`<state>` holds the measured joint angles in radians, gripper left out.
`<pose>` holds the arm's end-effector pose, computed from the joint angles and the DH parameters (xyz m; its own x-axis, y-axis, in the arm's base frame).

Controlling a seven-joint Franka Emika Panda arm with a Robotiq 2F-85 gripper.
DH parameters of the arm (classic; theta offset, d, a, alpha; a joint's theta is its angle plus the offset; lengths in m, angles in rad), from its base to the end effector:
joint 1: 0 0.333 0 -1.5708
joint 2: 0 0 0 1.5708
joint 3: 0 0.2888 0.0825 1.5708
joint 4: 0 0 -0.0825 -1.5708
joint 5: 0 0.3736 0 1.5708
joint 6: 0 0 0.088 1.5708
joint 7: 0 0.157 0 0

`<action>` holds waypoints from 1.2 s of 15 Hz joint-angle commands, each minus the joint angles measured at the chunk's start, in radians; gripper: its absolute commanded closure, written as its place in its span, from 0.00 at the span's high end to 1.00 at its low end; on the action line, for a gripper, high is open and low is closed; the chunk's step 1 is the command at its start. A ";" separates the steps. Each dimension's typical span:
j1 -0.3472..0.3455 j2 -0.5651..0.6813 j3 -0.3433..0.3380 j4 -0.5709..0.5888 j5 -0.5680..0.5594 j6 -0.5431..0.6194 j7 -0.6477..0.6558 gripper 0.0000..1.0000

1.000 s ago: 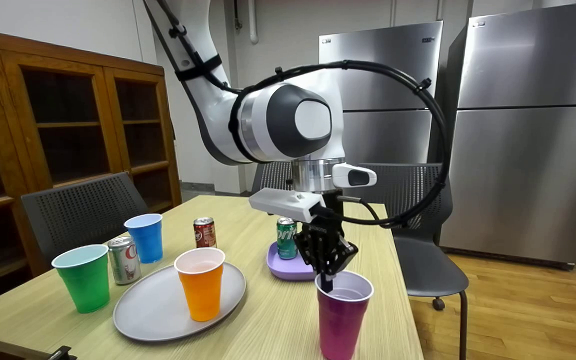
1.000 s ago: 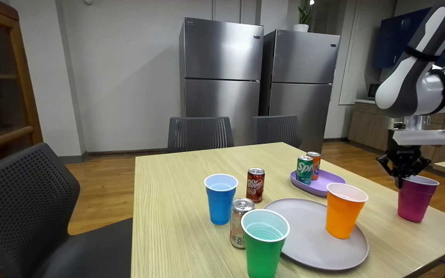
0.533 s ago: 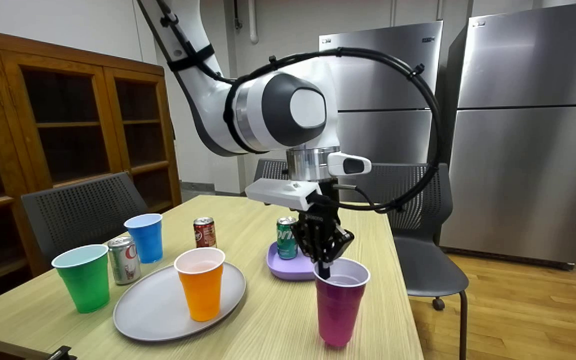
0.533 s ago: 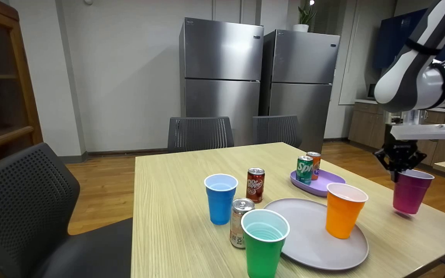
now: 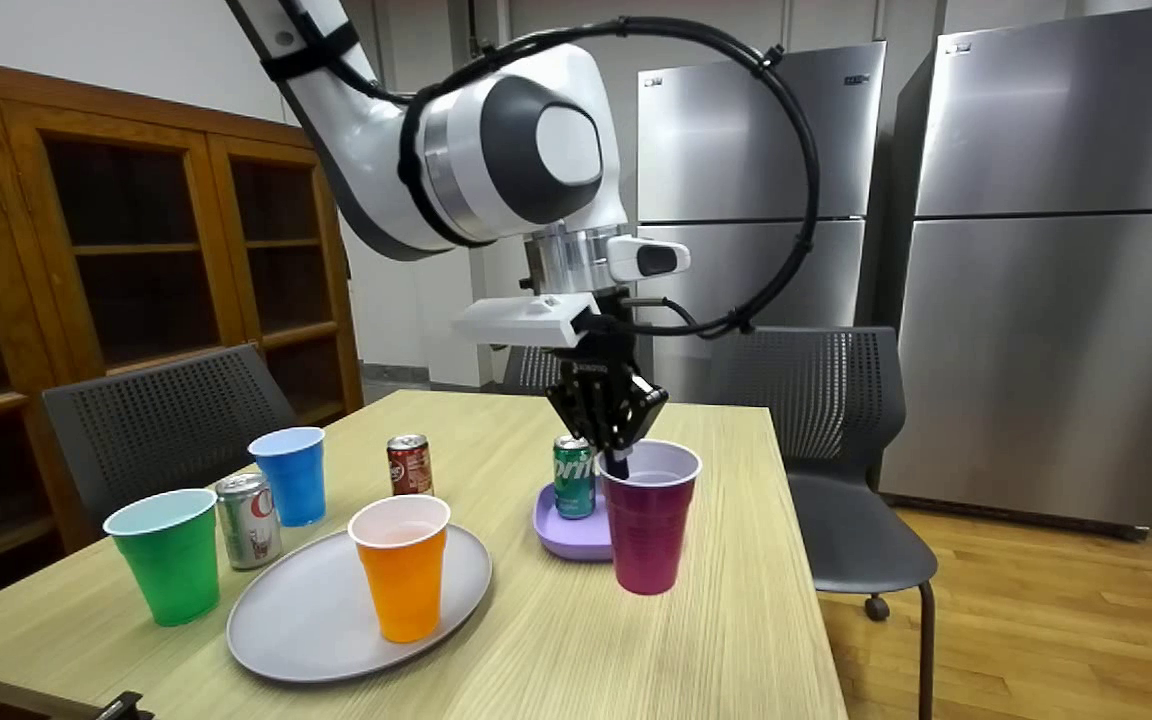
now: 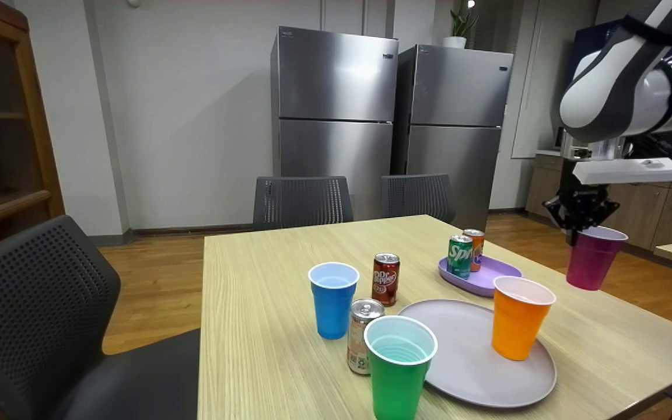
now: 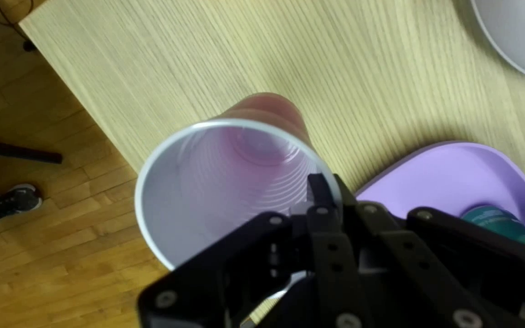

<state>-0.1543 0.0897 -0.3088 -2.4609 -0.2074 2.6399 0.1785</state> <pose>0.4344 -0.2199 0.2025 0.8935 -0.4374 0.1019 -0.4477 -0.8853 0.1260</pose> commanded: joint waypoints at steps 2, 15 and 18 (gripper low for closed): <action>0.016 -0.077 0.060 -0.029 -0.032 -0.003 0.051 0.01; 0.079 0.029 0.198 0.082 0.087 0.014 -0.021 0.01; 0.094 0.069 0.222 0.114 0.125 0.021 -0.049 0.01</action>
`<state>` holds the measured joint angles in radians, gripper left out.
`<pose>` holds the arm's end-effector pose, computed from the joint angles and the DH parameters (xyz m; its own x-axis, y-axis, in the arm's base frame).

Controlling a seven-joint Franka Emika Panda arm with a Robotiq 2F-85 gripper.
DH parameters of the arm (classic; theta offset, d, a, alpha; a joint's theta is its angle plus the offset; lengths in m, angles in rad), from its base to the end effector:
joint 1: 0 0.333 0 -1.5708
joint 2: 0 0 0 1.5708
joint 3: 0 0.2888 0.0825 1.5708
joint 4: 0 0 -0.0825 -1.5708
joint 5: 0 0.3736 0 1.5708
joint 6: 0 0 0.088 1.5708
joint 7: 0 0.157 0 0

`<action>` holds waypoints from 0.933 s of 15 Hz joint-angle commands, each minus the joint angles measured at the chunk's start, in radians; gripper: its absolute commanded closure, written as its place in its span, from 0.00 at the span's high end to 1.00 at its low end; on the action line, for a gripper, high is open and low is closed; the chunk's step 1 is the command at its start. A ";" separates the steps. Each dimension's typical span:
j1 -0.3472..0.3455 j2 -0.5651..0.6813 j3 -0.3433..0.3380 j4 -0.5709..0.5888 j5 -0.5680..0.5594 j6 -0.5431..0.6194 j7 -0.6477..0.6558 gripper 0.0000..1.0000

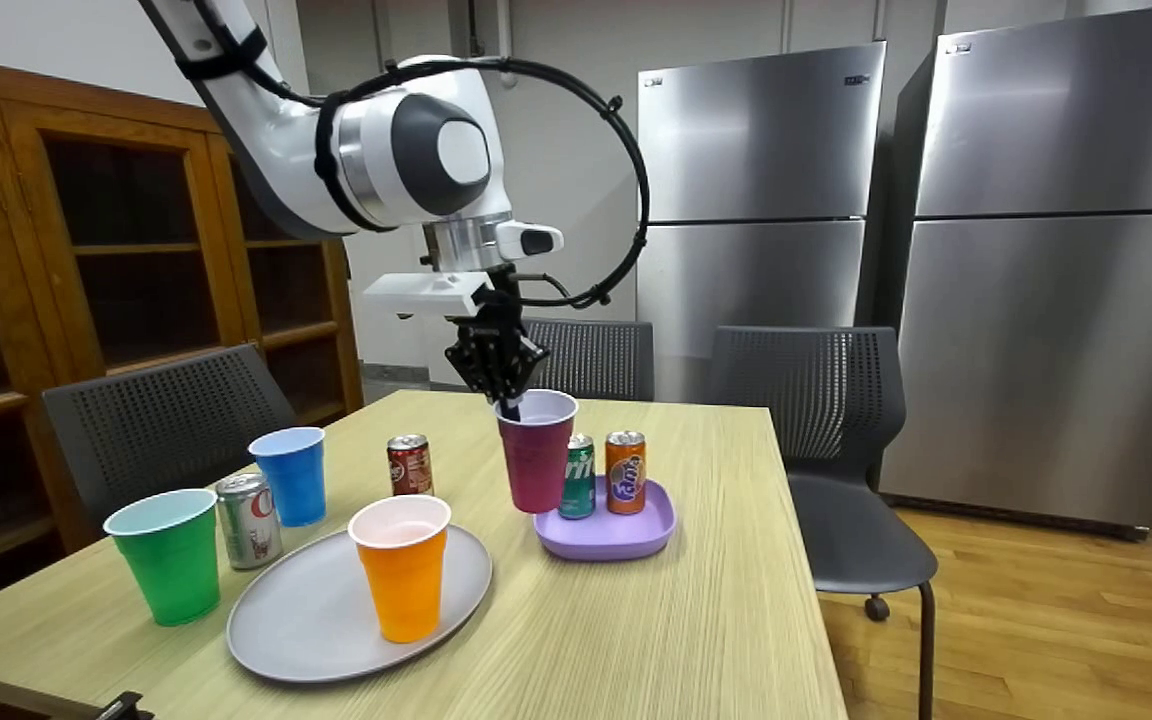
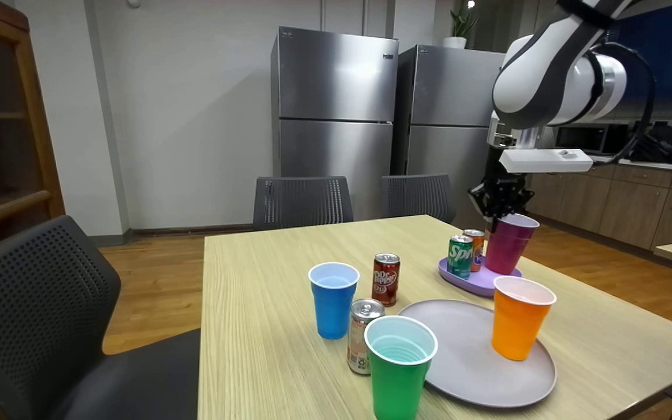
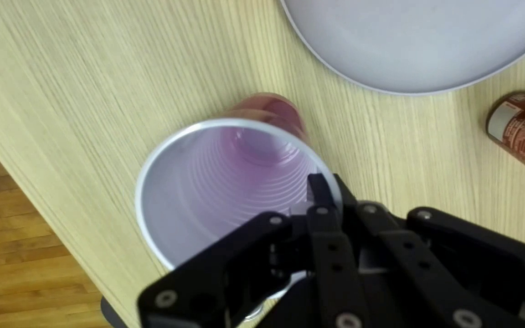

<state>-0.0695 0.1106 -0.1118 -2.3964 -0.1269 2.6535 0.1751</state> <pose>0.5033 -0.0928 0.2168 0.9592 -0.2370 0.1541 -0.2487 -0.9666 0.0614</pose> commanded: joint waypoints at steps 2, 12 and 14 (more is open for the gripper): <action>0.018 0.073 0.041 0.072 0.064 0.011 -0.068 0.01; 0.106 0.083 0.084 0.086 0.031 -0.003 -0.037 0.01; 0.130 0.079 0.092 0.081 0.024 -0.006 -0.021 0.01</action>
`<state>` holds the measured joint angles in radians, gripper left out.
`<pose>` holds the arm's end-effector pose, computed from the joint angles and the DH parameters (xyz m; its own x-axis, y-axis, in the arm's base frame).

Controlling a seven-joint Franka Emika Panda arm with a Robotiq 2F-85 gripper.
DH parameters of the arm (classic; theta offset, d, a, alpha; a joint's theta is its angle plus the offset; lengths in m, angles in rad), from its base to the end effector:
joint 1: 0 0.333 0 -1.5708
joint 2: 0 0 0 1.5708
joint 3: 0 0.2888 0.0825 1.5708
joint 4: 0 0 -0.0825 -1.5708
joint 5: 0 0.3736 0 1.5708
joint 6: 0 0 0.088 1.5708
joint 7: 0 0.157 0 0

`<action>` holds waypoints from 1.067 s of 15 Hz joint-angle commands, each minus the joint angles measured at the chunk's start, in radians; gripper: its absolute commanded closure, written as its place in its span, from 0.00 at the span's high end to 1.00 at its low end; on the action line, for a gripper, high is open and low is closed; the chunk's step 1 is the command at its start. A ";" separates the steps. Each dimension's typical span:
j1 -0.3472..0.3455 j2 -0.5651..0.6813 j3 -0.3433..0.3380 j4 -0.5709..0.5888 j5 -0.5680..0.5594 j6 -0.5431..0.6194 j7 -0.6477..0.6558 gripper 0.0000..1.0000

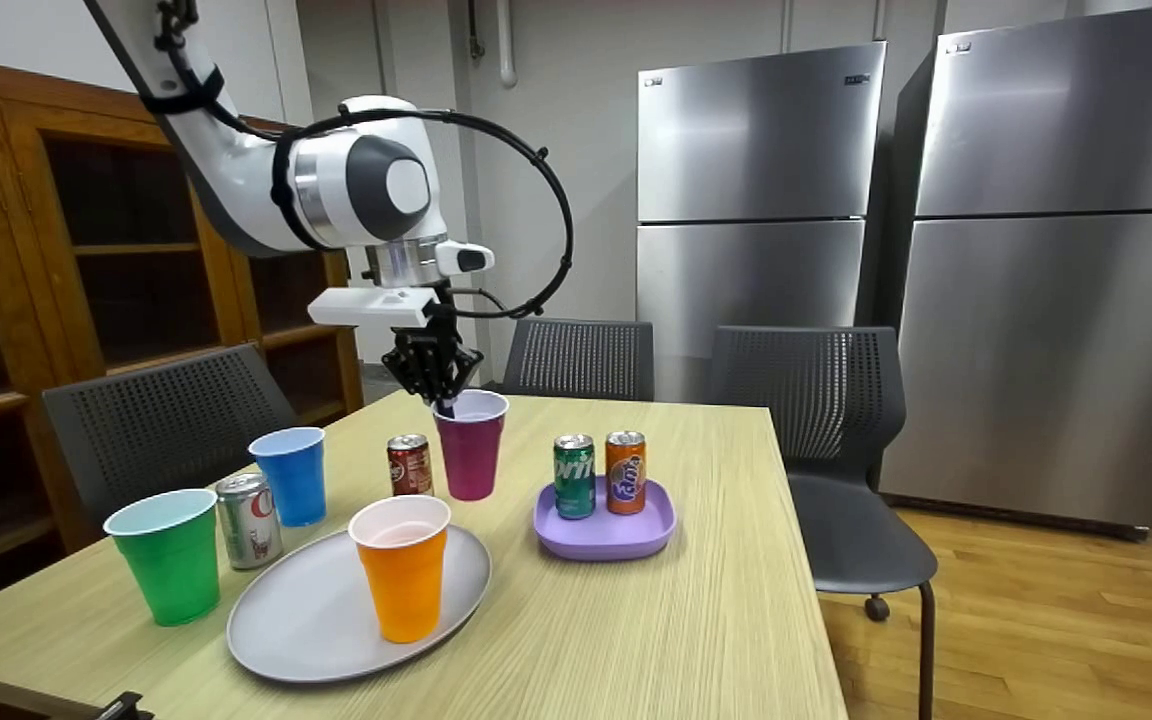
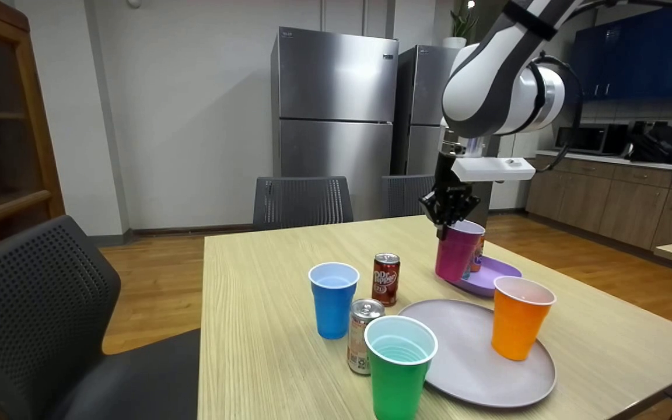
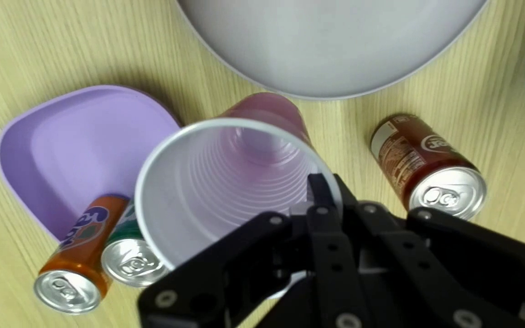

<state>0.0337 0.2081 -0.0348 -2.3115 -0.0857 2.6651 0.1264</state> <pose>0.5349 -0.0006 0.2004 0.9876 -0.0494 0.1487 -0.0557 -0.9977 0.0386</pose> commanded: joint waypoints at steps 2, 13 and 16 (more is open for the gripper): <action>0.053 -0.022 0.021 -0.006 -0.025 -0.024 0.047 0.01; 0.149 -0.059 0.047 -0.049 -0.057 -0.051 0.157 0.01; 0.159 -0.086 0.064 -0.079 -0.051 -0.067 0.167 0.01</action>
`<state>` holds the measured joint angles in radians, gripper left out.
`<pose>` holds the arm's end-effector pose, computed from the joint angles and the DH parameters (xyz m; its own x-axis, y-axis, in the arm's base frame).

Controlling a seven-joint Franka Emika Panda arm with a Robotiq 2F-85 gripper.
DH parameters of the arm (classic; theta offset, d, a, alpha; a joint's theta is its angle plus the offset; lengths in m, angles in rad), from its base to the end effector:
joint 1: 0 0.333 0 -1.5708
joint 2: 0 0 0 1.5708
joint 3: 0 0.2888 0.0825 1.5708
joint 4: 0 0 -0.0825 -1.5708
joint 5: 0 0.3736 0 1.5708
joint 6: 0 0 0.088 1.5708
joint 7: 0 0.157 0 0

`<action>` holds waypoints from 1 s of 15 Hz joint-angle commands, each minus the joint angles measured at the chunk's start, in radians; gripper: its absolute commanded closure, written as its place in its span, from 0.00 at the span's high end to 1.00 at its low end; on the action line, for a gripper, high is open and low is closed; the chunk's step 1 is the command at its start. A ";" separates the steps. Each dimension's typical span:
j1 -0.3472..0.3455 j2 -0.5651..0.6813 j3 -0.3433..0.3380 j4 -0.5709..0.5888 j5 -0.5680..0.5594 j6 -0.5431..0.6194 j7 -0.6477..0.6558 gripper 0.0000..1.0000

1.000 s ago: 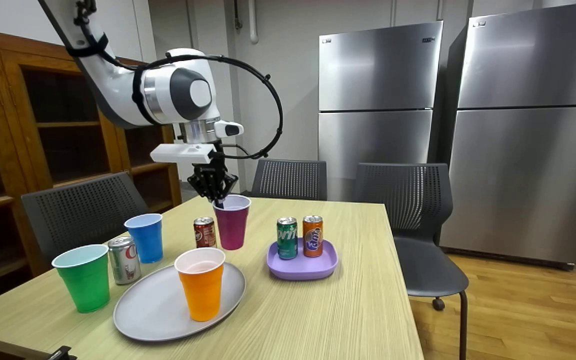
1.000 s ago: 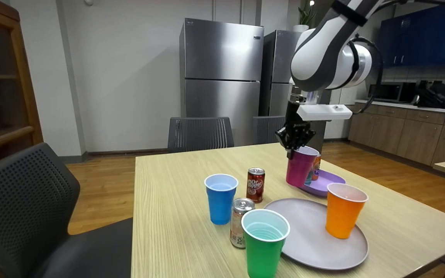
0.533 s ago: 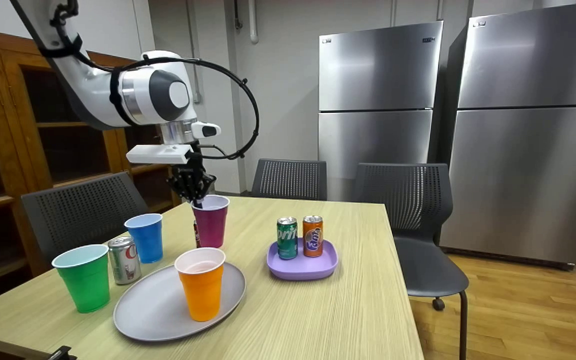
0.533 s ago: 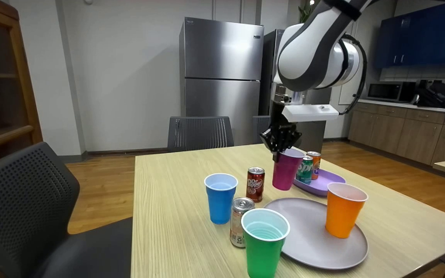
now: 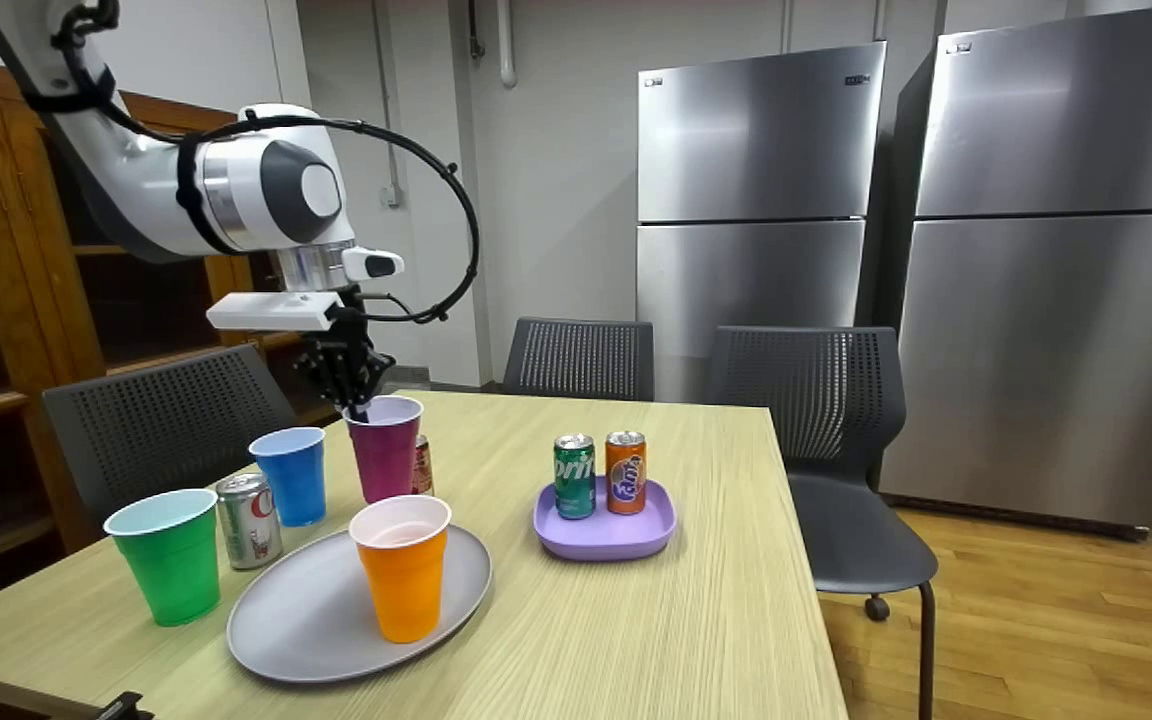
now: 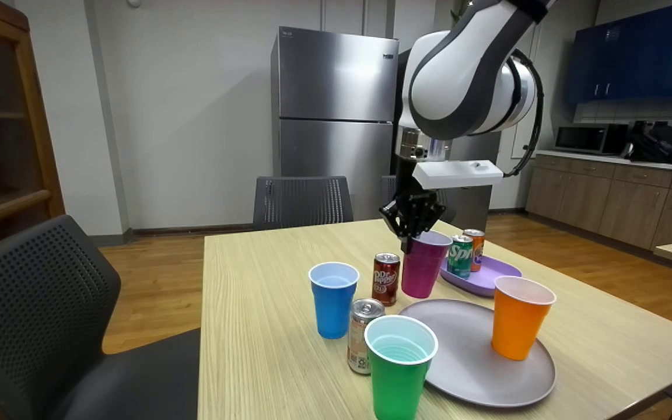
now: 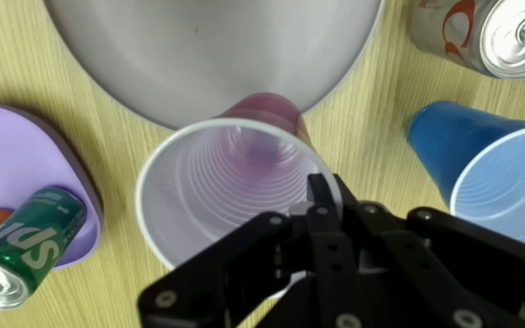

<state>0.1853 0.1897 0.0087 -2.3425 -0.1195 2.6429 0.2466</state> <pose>0.5119 0.1010 0.1956 0.9915 0.0509 0.1201 0.0466 -0.9982 0.0384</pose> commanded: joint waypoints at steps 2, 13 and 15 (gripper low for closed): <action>0.010 -0.086 0.033 -0.069 -0.014 -0.062 0.056 0.01; -0.002 -0.066 0.057 -0.077 -0.011 -0.094 0.071 0.01; 0.000 -0.047 0.054 -0.060 -0.014 -0.100 0.089 0.01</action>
<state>0.1942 0.1257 0.0527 -2.4292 -0.1195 2.5691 0.2991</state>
